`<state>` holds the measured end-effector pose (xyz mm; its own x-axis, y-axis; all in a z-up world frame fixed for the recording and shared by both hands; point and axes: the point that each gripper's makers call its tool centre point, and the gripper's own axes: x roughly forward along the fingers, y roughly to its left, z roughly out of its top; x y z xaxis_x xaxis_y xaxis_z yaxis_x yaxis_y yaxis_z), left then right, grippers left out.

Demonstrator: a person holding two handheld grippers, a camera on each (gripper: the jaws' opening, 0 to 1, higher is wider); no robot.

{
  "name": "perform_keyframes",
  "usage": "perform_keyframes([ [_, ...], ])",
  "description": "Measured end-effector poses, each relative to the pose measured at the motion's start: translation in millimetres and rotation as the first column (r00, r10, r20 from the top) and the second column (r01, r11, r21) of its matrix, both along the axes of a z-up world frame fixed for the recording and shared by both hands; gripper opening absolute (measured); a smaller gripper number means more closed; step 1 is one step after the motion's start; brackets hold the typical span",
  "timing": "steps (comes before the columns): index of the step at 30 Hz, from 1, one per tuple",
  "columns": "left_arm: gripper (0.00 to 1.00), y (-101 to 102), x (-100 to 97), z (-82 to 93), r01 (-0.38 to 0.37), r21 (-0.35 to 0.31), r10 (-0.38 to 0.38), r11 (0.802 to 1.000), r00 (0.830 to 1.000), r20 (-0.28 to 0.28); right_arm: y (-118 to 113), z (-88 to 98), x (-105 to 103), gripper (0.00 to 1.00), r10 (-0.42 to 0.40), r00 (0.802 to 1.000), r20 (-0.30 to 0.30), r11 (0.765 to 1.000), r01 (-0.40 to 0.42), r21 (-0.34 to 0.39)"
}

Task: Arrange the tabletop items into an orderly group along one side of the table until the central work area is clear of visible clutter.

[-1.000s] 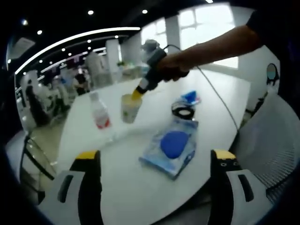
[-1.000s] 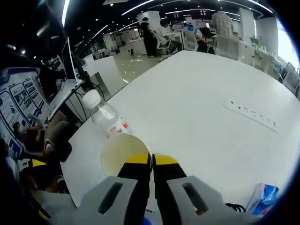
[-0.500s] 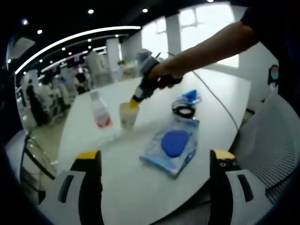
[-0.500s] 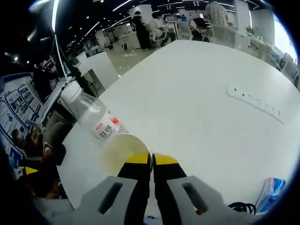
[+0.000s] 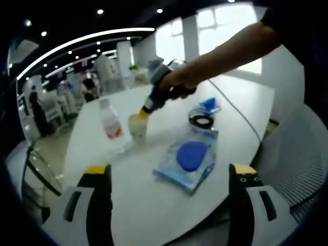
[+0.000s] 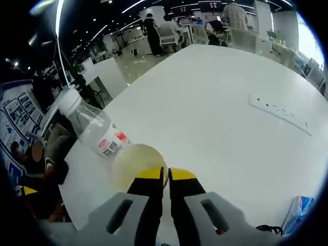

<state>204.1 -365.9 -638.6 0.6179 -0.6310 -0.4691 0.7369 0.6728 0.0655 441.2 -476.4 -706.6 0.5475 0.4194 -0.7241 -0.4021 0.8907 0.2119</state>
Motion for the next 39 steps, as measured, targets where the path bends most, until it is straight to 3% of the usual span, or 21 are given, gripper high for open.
perform_keyframes([
  [21, 0.91, 2.8, 1.0, -2.2, -0.007, 0.004, 0.007, 1.0, 1.0, -0.005, 9.2, -0.9, 12.8, 0.02, -0.039, 0.999, 0.035, 0.999, 0.039, 0.01],
  [39, 0.91, 4.5, 1.4, -2.9, -0.01, 0.007, 0.01, 1.0, 1.0, -0.003, 11.2, -3.2, 11.8, 0.02, -0.038, 0.999, 0.021, 0.999, 0.038, 0.019],
])
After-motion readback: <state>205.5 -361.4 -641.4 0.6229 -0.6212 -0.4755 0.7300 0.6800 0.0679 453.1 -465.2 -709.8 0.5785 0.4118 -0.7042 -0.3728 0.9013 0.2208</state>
